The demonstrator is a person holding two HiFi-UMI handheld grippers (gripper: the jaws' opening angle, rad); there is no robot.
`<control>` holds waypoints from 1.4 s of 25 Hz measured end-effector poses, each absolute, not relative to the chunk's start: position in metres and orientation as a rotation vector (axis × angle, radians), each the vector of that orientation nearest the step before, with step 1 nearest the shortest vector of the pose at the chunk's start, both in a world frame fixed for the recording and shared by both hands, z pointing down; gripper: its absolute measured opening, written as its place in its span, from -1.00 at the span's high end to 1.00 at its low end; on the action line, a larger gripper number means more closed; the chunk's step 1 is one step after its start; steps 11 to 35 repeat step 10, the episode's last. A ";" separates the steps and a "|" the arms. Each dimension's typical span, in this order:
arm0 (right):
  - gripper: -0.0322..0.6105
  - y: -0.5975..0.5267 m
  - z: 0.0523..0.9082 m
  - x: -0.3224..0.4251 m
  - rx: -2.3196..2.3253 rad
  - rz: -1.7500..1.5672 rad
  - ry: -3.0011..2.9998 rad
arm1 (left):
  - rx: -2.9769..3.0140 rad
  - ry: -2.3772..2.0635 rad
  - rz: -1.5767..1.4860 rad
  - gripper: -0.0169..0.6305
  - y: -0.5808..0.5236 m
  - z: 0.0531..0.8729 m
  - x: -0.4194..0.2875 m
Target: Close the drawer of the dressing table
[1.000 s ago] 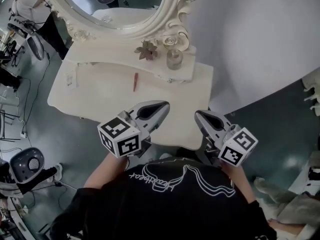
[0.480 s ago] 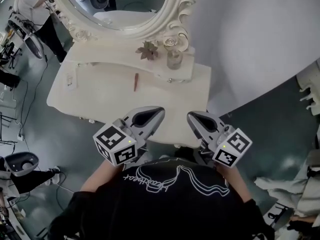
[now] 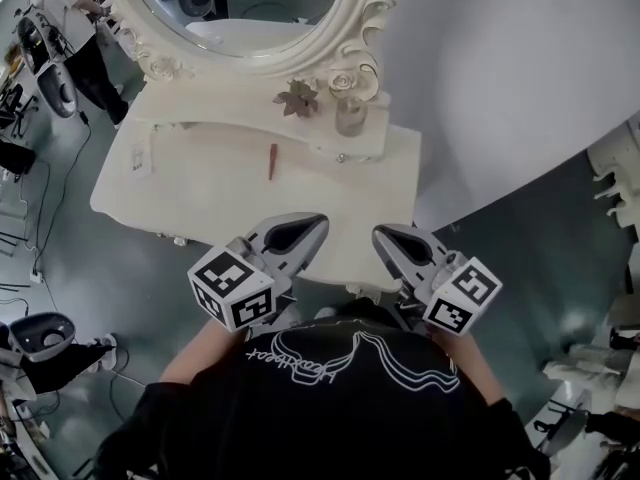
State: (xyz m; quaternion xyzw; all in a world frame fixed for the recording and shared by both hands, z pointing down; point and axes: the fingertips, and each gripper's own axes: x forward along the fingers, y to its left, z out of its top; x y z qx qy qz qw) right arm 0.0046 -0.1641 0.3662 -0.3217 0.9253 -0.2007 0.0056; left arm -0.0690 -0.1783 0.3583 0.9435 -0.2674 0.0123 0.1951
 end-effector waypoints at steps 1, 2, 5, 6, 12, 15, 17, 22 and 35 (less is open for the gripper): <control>0.89 -0.164 0.366 0.004 -1.008 -0.629 2.898 | 2.644 -0.751 0.034 0.93 -0.179 0.358 -0.070; 0.89 -0.165 0.366 0.003 -1.008 -0.629 2.899 | 2.643 -0.754 0.035 0.93 -0.180 0.358 -0.070; 0.89 -0.166 0.366 0.003 -1.006 -0.632 2.900 | 2.635 -0.779 0.038 0.93 -0.183 0.360 -0.072; 0.89 -0.166 0.366 0.003 -1.006 -0.634 2.899 | 2.633 -0.786 0.038 0.93 -0.184 0.361 -0.073; 0.89 -0.167 0.373 0.006 -1.009 -0.646 2.894 | 2.627 -0.788 0.037 0.93 -0.186 0.367 -0.072; 0.89 -0.167 0.373 0.006 -1.009 -0.646 2.894 | 2.627 -0.788 0.037 0.93 -0.186 0.367 -0.072; 0.89 -0.167 0.373 0.006 -1.009 -0.646 2.894 | 2.627 -0.788 0.037 0.93 -0.186 0.367 -0.072; 0.89 -0.167 0.373 0.006 -1.009 -0.646 2.894 | 2.627 -0.788 0.037 0.93 -0.186 0.367 -0.072; 0.89 -0.167 0.373 0.006 -1.009 -0.646 2.894 | 2.627 -0.788 0.037 0.93 -0.186 0.367 -0.072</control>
